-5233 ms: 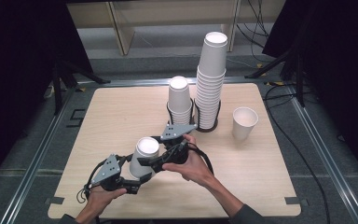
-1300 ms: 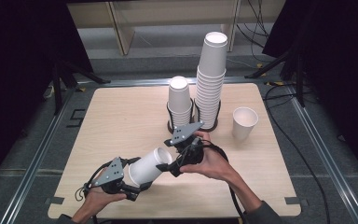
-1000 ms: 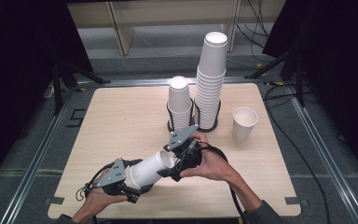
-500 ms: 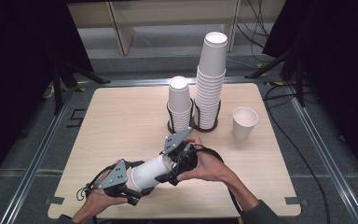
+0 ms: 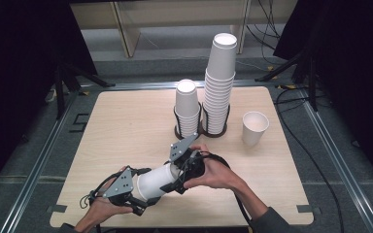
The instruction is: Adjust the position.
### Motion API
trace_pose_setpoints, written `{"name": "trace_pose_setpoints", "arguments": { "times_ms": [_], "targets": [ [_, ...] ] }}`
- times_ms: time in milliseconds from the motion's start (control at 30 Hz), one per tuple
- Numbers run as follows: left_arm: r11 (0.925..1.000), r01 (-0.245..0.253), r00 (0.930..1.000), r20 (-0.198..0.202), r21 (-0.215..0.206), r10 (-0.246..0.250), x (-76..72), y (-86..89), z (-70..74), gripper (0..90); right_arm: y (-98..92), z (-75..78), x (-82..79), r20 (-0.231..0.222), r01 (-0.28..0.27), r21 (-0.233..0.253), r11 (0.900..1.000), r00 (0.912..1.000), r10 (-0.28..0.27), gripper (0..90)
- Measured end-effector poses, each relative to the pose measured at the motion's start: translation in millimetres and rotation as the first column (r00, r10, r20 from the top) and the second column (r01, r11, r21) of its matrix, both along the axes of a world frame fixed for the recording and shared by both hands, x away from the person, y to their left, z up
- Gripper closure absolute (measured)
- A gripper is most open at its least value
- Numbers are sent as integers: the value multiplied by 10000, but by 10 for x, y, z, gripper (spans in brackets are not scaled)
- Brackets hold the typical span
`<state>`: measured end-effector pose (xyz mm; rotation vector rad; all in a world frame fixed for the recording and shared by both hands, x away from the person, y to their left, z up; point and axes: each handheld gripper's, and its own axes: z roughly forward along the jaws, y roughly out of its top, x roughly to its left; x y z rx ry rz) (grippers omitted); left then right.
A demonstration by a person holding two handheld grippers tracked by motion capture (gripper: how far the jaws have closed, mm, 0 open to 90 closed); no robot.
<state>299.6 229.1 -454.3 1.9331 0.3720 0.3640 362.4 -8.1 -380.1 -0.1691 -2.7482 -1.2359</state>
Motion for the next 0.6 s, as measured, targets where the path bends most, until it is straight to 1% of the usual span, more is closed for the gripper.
{"name": "trace_pose_setpoints", "arguments": {
  "times_ms": [33, 67, 100, 133, 167, 200, 233, 267, 300, 333, 367, 400, 467, 500, 533, 567, 600],
  "targets": [
    [10000, -21, 10000, -38, 15, 21, 2, 6, -4, 62, -8, 6, -13, -80, 52, -34, 10000, 10000, -53, 224],
    [9999, -95, 9999, -65, -88, 95, 4, 7, -10, 55, -4, -1, 5, 135, -217, 180, 9996, 9997, 215, 229],
    [9998, -122, 9999, -84, -167, 120, 7, 10, -11, 49, -13, 3, 15, 303, -252, 281, 9993, 9992, 244, 230],
    [9984, -77, 9999, -101, -564, 72, 12, 6, -18, 48, -22, 6, 11, 200, -167, 281, 9995, 9997, 161, 231],
    [9982, -101, 9999, -67, -584, 97, 15, 23, -3, 47, -37, 5, 16, -4, -132, 421, 9990, 9999, 132, 233],
    [9966, -162, 9998, -89, -812, 155, 10, 26, 8, 45, -55, 10, 29, -69, -72, 548, 9985, 9999, 76, 234],
    [9931, -115, 9999, -68, -1168, 107, 21, 23, 7, 40, -67, 16, 35, -149, -53, 672, 9977, 9999, 63, 234],
    [9922, -223, 9997, -151, -1223, 206, 18, 33, 24, 35, -74, 22, 37, -188, -19, 775, 9970, 9998, 34, 235],
    [9879, -184, 9998, -142, -1539, 164, 27, 35, 23, 31, -87, 35, 39, -263, 94, 826, 9965, 9996, -72, 236],
    [9874, -283, 9995, -208, -1560, 254, 21, 51, 38, 30, -99, 46, 37, -411, 160, 847, 9963, 9991, -125, 237],
    [9842, -245, 9996, -171, -1756, 218, 24, 59, 44, 29, -102, 48, 60, -155, 29, 1059, 9944, 9999, -12, 237],
    [9795, -276, 9994, -239, -1994, 233, 21, 64, 50, 28, -111, 51, 64, -194, 59, 1187, 9929, 9998, -37, 237],
    [9764, -280, 9994, -240, -2141, 234, 23, 89, 69, 26, -134, 65, 74, -321, 70, 1334, 9910, 9995, -28, 238],
    [9693, -269, 9995, -221, -2445, 221, 28, 95, 72, 25, -142, 69, 77, -382, 110, 1418, 9898, 9993, -56, 238],
    [9670, -404, 9989, -331, -2514, 331, 23, 108, 85, 27, -162, 81, 65, -698, 309, 1403, 9896, 9973, -213, 239],
    [9599, -428, 9986, -416, -2770, 325, 26, 110, 87, 29, -168, 85, 89, -443, 183, 1619, 9866, 9990, -113, 239],
    [9570, -475, 9980, -534, -2862, 336, 24, 121, 95, 31, -182, 93, 95, -468, 211, 1681, 9855, 9988, -134, 239]
  ]
}}
